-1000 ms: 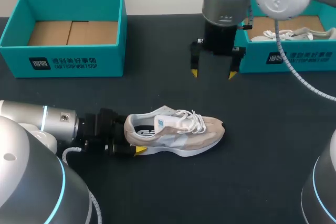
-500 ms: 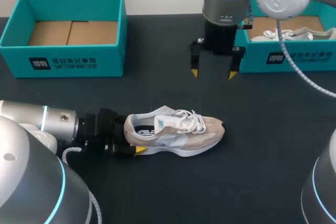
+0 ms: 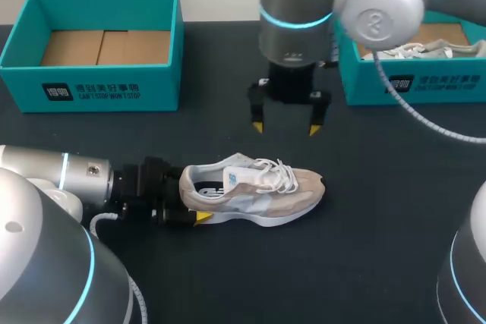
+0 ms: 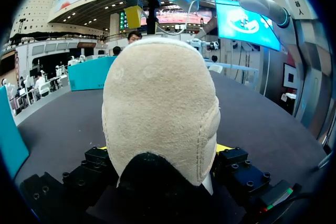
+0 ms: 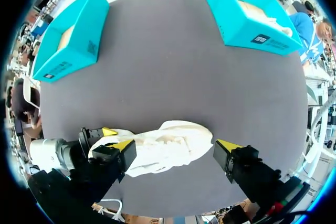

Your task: Take the shoe out of the shoebox, open the shoe tongue, remove and reinsert the insole, then place the shoe into the shoebox

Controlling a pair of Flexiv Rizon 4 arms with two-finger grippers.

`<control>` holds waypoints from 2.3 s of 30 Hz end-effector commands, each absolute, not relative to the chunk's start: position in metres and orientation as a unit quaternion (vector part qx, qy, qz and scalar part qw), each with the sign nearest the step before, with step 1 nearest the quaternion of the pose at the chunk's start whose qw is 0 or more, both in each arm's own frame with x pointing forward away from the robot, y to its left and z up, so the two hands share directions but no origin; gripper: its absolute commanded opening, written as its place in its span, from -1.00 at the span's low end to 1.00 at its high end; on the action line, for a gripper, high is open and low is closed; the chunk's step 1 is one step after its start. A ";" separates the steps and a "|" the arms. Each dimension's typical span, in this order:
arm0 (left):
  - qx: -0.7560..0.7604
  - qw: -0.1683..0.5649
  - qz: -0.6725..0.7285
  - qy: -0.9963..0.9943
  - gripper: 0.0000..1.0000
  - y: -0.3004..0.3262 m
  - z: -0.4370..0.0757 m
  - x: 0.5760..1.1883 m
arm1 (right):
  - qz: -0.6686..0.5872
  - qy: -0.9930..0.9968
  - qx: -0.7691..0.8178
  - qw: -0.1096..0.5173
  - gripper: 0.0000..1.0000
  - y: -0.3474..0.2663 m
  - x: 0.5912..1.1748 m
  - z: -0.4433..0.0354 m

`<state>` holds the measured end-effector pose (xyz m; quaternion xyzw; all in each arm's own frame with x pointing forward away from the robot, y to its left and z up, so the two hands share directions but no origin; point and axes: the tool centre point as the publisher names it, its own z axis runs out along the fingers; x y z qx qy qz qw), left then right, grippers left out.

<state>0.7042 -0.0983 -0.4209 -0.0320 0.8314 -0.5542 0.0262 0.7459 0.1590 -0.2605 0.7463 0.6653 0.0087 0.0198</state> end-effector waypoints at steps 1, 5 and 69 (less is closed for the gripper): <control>-0.033 0.027 -0.553 0.832 -1.00 -0.099 -0.424 0.702 | -0.018 0.666 0.744 0.062 1.00 0.192 0.734 -0.263; -0.033 0.027 -0.553 0.832 -1.00 -0.099 -0.424 0.702 | -0.033 0.665 0.743 0.066 1.00 0.207 0.727 -0.269; -0.033 0.027 -0.553 0.832 -1.00 -0.099 -0.424 0.702 | -0.106 0.604 0.762 0.209 1.00 0.251 0.697 -0.354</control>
